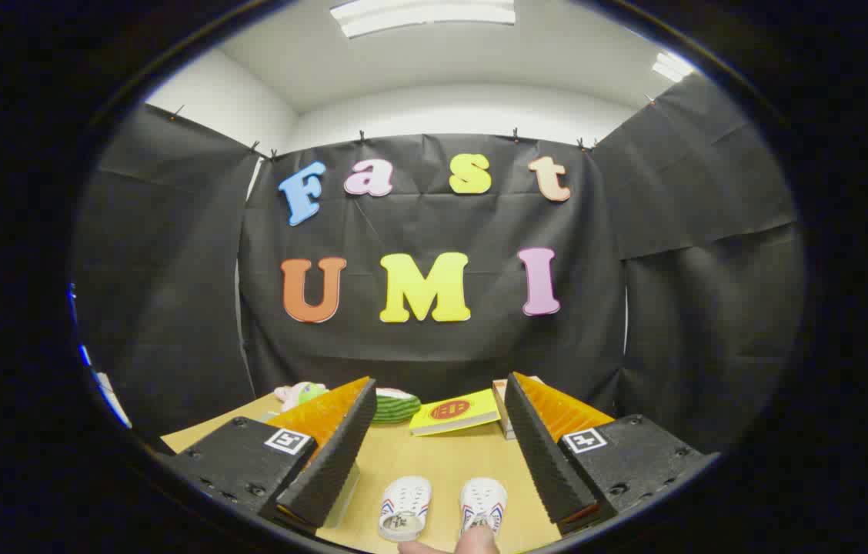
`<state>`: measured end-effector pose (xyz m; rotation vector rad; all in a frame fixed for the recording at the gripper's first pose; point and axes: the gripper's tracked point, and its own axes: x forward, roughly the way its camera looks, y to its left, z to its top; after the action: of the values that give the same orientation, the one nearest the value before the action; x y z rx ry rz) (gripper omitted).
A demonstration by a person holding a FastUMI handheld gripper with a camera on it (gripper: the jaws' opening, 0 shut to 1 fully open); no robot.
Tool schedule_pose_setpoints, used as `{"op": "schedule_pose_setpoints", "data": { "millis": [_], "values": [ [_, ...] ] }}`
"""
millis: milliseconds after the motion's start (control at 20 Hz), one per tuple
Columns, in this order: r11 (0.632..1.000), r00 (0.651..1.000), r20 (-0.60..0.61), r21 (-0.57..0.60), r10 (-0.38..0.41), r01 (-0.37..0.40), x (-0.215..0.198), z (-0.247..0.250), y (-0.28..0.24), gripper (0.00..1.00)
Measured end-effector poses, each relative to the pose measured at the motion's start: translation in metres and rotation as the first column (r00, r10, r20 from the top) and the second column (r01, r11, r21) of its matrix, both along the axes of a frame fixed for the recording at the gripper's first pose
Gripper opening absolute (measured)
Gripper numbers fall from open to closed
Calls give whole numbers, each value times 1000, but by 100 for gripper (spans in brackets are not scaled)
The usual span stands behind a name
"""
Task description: Open the storage box then place both shoes into the box .Put the left shoe in first, then the right shoe, with the right side of both shoes facing outward in a uniform manner.
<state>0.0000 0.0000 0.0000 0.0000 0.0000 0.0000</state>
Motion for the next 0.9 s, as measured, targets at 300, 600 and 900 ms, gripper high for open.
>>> {"op": "schedule_pose_setpoints", "data": {
  "millis": [300,600,900],
  "values": [
    [1000,1000,-8,17,9,-9,2,-4,2,100],
    [1000,1000,-23,12,21,-21,3,-8,8,100],
    [999,999,-34,13,34,-34,4,-10,14,100]
  ]
}}
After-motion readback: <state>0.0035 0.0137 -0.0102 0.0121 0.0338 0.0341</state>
